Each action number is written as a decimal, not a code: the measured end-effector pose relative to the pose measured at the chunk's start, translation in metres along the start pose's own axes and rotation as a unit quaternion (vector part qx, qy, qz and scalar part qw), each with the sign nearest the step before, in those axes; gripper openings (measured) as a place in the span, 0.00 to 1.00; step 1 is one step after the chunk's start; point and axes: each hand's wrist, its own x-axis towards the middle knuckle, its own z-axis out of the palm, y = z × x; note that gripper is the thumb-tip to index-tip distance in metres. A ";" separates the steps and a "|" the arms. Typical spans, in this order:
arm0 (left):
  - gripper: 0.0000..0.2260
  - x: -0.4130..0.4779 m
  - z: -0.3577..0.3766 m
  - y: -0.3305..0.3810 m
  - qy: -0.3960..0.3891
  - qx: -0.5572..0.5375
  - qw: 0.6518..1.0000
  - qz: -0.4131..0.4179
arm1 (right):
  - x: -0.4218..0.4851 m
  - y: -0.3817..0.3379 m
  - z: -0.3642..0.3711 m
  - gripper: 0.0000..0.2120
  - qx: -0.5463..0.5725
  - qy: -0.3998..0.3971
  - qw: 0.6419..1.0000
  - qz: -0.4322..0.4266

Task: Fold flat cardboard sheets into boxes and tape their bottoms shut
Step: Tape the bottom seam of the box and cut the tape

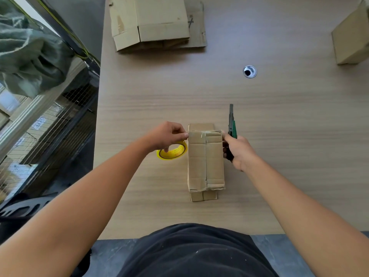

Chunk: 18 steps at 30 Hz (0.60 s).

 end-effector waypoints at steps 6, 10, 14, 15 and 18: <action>0.10 -0.001 0.004 -0.005 0.022 0.005 1.000 -0.003 | -0.041 -0.023 -0.004 0.11 -0.118 0.045 0.977 -0.171; 0.11 -0.005 0.007 -0.003 0.045 0.020 0.999 0.006 | -0.080 -0.011 0.026 0.17 -0.298 0.015 0.921 -0.250; 0.11 -0.014 0.011 -0.001 0.062 0.036 0.997 0.005 | -0.092 0.016 0.049 0.20 -0.462 0.010 0.845 -0.269; 0.11 -0.016 0.012 -0.003 0.061 0.026 0.998 0.005 | -0.095 0.019 0.052 0.20 -0.478 0.015 0.837 -0.267; 0.15 -0.026 0.013 -0.017 0.058 -0.071 0.996 0.007 | -0.101 0.025 0.058 0.24 -0.504 0.030 0.820 -0.270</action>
